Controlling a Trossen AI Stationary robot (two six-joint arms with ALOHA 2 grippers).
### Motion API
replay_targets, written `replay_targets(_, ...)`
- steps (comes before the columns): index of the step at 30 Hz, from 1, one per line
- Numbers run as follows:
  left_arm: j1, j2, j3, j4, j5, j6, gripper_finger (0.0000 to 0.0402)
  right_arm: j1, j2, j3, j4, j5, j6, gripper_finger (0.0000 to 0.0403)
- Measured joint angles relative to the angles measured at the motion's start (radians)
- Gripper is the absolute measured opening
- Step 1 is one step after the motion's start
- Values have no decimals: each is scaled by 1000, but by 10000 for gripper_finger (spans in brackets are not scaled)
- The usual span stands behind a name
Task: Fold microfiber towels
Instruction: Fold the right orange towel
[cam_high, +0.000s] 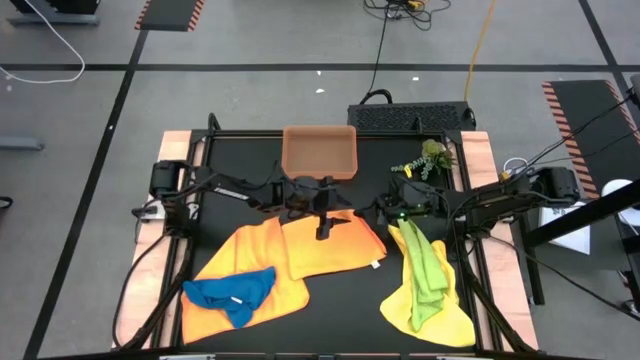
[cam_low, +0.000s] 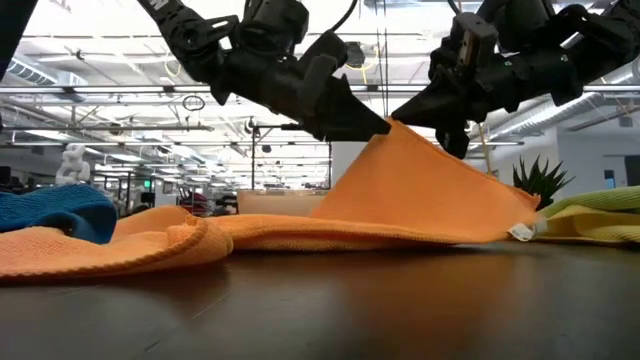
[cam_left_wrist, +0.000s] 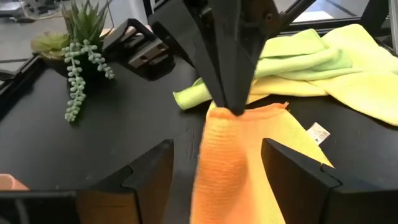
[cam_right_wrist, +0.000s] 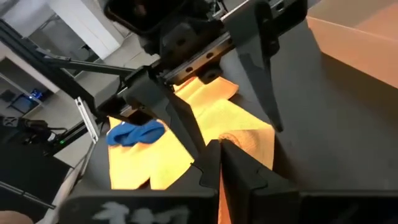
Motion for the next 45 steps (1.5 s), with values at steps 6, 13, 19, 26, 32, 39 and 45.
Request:
replay_targets(6,5,0,0,12,80,-9,219,12,0,0,7,2,-11,0)
replay_targets(13,5,0,0,18,93,11,173,11,0,0,19,3,-16,0)
replay_targets(19,7,0,0,32,94,17,127,11,0,0,21,3,-16,0)
replay_targets(26,2,0,0,34,94,58,18,11,0,0,47,3,-19,2)
replay_targets(32,2,-15,0,-6,95,60,4,11,0,0,31,3,-42,34)
replay_targets(39,4,-132,0,-180,46,112,3,13,0,-1,-117,10,-61,113)
replay_targets(45,3,-194,0,-280,9,143,2,70,0,-75,-41,34,-28,184)
